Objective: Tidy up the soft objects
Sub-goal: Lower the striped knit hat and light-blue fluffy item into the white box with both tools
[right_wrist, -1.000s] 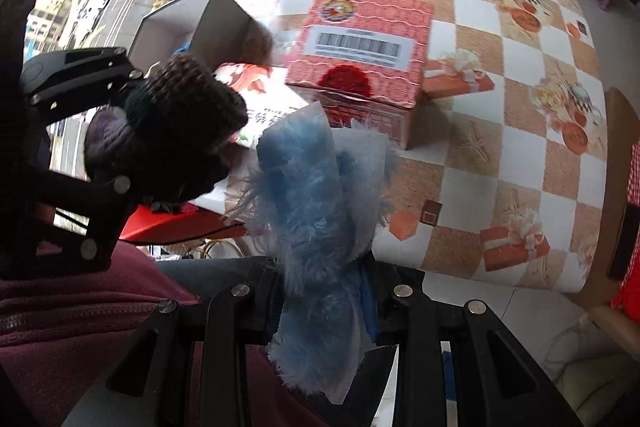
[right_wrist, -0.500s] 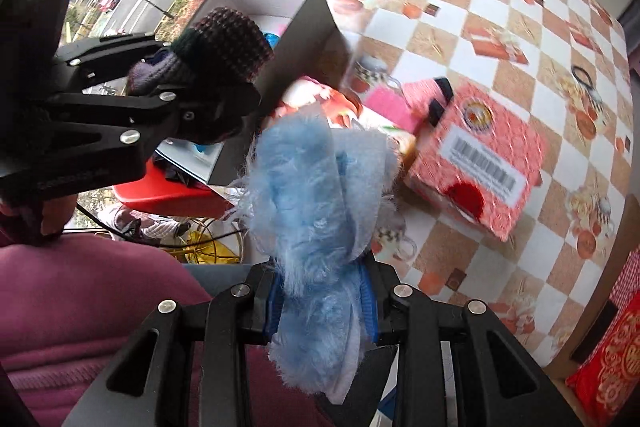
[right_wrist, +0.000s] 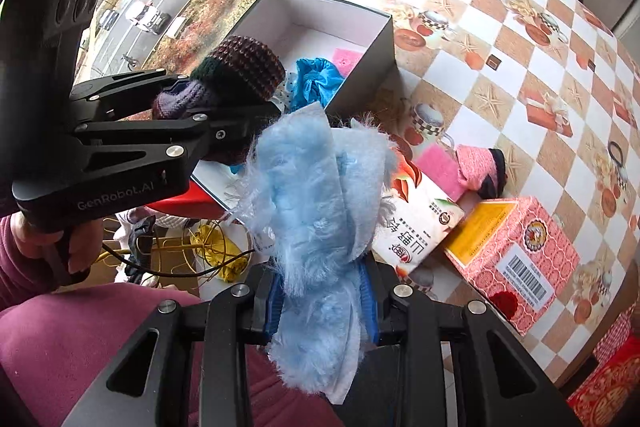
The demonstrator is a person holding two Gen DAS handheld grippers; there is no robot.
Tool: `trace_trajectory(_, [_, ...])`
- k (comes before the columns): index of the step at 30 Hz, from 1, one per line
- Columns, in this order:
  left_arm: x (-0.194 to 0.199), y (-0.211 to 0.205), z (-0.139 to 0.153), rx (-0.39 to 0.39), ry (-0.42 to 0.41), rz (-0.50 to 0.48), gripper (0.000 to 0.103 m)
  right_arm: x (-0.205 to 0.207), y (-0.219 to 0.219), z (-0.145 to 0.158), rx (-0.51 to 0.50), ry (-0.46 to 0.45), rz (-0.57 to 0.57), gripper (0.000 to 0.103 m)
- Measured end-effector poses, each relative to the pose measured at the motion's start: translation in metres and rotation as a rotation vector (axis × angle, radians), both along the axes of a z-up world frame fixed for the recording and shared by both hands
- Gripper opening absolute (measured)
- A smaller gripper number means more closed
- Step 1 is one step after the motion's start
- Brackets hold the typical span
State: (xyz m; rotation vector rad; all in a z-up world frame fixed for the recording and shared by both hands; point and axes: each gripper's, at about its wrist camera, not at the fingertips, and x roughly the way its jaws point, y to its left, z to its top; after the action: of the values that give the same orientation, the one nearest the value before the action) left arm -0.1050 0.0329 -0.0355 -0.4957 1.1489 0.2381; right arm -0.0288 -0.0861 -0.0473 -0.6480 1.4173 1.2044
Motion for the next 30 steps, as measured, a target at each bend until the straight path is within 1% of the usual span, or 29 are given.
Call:
trace_trajectory(7, [-0.022,0.024,-0.002,0.003,-0.001,0.12,0.043,-0.007,0.027,0.001,0.004,0.004,0.056,0.033])
trace_trajectory(14, [-0.041,0.04,-0.004,0.009,0.0,0.201,0.043,-0.009,0.044,0.0,-0.006,0.005,0.091,0.033])
trace_trajectory(18, [-0.051,0.047,-0.008,0.005,0.011,0.253,0.043,-0.011,0.052,-0.005,-0.022,0.013,0.108,0.033])
trace_trajectory(24, [-0.065,0.054,-0.015,-0.014,0.024,0.307,0.043,-0.019,0.067,-0.011,-0.035,0.023,0.145,0.033])
trace_trajectory(30, [-0.072,0.061,-0.02,-0.008,0.054,0.349,0.044,-0.02,0.085,-0.012,-0.037,0.018,0.158,0.033])
